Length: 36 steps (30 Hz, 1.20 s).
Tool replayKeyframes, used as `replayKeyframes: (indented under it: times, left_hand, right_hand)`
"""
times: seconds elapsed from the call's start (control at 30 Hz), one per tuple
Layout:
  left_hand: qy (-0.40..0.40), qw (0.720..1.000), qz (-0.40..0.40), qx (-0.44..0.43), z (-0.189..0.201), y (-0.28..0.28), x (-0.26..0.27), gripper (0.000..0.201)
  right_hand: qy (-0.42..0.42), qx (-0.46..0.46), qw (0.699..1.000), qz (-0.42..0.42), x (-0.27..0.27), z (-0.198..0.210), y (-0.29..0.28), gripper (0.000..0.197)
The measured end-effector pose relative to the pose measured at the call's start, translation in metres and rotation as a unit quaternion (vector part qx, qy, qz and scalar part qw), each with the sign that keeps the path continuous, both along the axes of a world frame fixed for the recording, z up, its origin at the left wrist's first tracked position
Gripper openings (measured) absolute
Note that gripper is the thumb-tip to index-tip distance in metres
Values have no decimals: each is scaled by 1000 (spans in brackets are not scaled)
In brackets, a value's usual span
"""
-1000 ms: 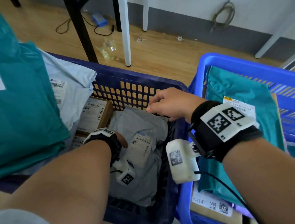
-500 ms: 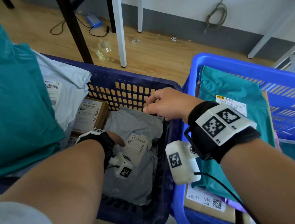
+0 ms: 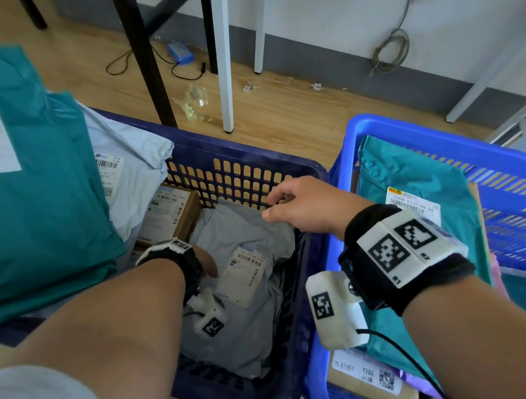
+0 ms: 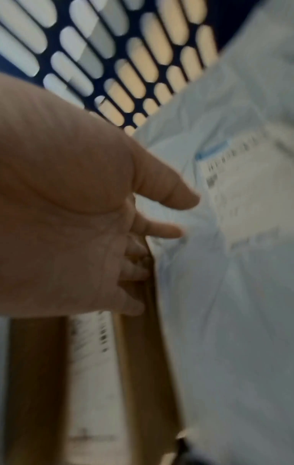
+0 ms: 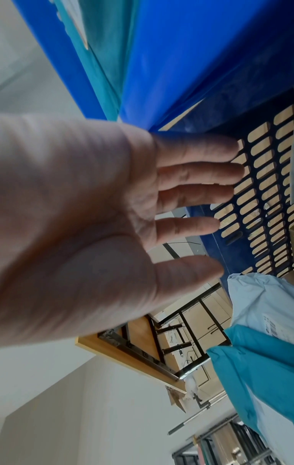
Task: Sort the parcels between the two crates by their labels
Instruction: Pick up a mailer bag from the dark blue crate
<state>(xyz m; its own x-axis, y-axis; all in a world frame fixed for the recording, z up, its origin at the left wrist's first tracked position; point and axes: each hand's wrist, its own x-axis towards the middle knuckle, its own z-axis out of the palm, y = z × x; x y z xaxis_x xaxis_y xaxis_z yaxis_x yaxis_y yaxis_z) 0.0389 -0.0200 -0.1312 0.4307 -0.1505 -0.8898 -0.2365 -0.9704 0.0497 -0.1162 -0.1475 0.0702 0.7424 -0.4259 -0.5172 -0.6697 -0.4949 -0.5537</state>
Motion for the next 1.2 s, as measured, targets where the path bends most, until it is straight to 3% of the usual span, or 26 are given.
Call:
replayKeyframes:
  times: [0.1,0.23,0.33,0.4,0.53,0.63,0.7,0.77,0.87,0.97,1.1,1.2]
  left_hand:
    - [16,999,39,-12,2,-11,0,79]
    - [-5,1000,26,1,-10,-17,6,94]
    - [17,999,19,27,-17,-17,7,54]
    - [19,999,-13,43,-22,-14,5,41]
    - [-36,997,-67,26,-10,-15,-2,37]
    - [-74,995,-59,-16,3,-21,-10,52]
    - [-61,996,-30,-50,9,-26,-10,51]
    - [-51,996,-4,-75,30,-26,-15,57]
    - [-34,993,-14,-110,62,-25,-21,38]
    - [-63,988,-63,-124,94,-18,-22,52]
    - [-48,986,-88,-136,143,0,-25,50]
    - [-122,975,-55,-179,177,17,-25,42]
  right_hand:
    - [-6,0,1000,-7,-1,0,-2,36]
    - [-7,1,1000,-6,1,-7,-3,37]
    - [-2,-5,1000,-3,3,-10,-3,38]
    - [-3,-6,1000,-5,3,-12,-4,37]
    - [-10,3,1000,-11,4,-15,-5,36]
    - [-14,1,1000,-12,3,-15,-5,34]
    - [-16,-4,1000,-8,0,-14,-3,34]
    - [-18,-12,1000,1,-4,-9,-1,33]
    - [-26,-24,999,0,-10,1,2,29]
    - [-46,-22,998,-21,-19,15,6,25]
    - [-64,1,997,-39,-37,35,11,25]
    - [-90,15,993,-77,-52,49,17,22]
